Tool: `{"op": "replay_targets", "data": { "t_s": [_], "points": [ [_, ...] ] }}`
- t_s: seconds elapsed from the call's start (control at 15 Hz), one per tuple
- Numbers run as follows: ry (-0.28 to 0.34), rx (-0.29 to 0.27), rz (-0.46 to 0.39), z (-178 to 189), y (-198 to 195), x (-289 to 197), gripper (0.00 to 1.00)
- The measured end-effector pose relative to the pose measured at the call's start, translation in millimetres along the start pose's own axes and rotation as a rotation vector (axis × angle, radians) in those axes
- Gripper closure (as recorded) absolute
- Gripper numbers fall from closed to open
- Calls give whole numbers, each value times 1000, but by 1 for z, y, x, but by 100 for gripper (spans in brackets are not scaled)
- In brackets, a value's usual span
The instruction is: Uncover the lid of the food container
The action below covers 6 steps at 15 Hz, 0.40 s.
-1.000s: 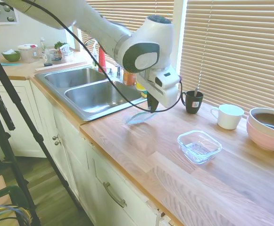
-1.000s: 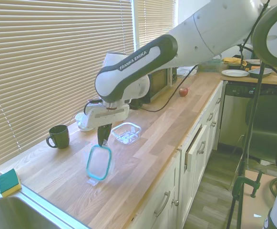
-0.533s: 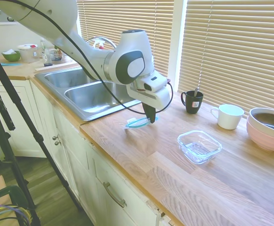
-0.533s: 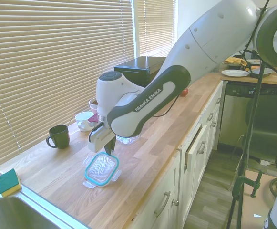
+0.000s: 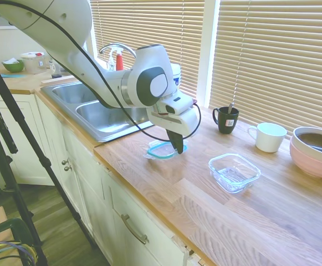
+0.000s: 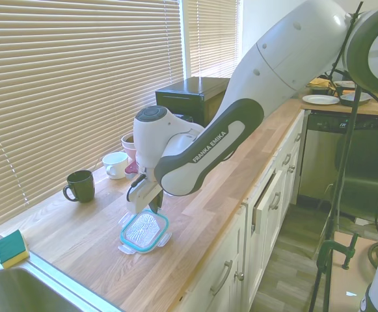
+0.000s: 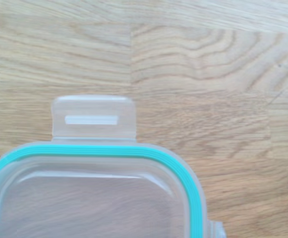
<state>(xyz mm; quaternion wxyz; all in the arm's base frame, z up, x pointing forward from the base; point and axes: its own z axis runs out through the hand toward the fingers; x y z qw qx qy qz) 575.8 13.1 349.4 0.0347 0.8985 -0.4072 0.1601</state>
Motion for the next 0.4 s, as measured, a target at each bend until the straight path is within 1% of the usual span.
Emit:
{"op": "replay_targets", "data": {
  "t_s": [0.27, 0.4],
  "points": [
    [4, -3, 1, 0, 1, 1, 0],
    [8, 4, 4, -4, 0, 2, 0]
  ]
}}
